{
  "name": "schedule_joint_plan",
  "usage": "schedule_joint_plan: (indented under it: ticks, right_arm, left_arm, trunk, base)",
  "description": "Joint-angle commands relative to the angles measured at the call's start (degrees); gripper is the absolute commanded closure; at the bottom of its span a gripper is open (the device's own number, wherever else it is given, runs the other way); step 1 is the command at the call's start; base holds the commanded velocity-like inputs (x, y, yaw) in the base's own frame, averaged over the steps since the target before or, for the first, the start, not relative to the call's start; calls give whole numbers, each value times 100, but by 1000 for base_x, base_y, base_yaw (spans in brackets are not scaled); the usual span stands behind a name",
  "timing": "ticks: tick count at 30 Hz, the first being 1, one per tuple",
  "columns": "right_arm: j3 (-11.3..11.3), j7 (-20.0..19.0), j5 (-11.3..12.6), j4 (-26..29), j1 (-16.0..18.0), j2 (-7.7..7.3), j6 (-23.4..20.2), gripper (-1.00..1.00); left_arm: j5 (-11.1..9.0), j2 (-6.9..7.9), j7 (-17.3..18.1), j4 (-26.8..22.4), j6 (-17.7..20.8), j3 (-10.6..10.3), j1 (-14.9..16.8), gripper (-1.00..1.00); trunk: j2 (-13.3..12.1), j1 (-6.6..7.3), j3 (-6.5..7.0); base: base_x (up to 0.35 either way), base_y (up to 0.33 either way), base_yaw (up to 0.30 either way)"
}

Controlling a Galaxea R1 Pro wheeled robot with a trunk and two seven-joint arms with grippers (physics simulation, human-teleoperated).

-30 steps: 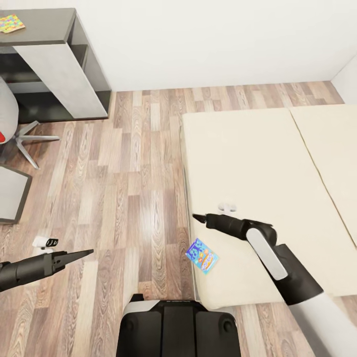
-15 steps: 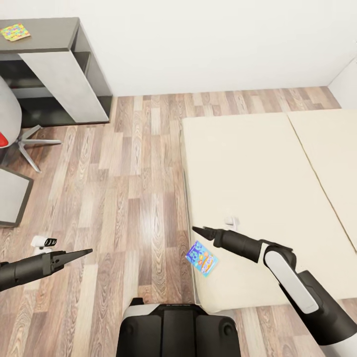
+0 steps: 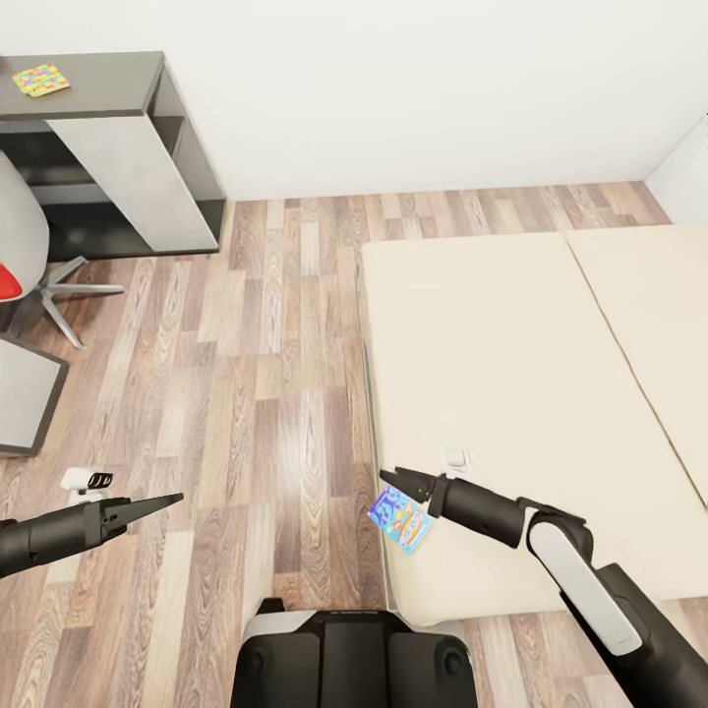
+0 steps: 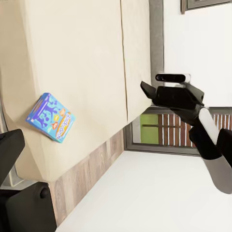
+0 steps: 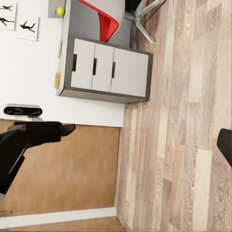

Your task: Put all the toys in the child's room - the three board games (two on the bed and one on the table), the two jigsaw puzzles on the table, and the tennis ball on the table - inside the toy box on the table in the child's room.

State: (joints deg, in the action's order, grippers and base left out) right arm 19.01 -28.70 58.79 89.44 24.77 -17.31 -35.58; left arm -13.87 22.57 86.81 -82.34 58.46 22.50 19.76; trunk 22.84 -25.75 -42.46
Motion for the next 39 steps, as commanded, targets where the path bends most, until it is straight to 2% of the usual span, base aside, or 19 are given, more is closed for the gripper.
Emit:
schedule_joint_plan:
  ticks: [1, 6, 10, 20, 24, 31, 39]
  right_arm:
    - [2, -44, 33, 6, -30, -3, -17, -100]
    - [-7, -349, 19, 18, -197, -1, 171, -100]
    - [-10, -419, 18, 21, -231, -8, 372, -100]
    - [-4, -443, -10, -10, -236, 19, 422, -100]
    - [-3, -452, -95, -21, -236, 7, 426, -100]
    - [4, -460, -395, -41, -242, 33, 458, -100]
    - [12, -461, -510, -41, -252, 19, 514, -100]
  left_arm:
    - [3, 1, 21, -1, 61, 0, 2, -100]
    - [2, 1, 21, -1, 61, 0, 2, -100]
    - [-1, -1, 21, -1, 61, 0, 2, -100]
    - [6, 0, 21, -1, 61, 0, 2, -100]
    - [7, 1, 17, -1, 61, 0, 2, -100]
    - [7, 1, 12, -1, 61, 0, 2, -100]
    - [7, -13, 12, -1, 61, -5, 2, -100]
  trunk:
    - [8, -4, 1]
    - [8, -4, 14]
    - [8, -4, 16]
    - [8, -4, 20]
    - [8, -4, 44]
    - [8, -4, 104]
    - [8, -4, 178]
  base:
    - [0, 0, 0]
    - [0, 0, 0]
    - [0, 0, 0]
    - [0, 0, 0]
    - [0, 0, 0]
    - [0, 0, 0]
    - [0, 0, 0]
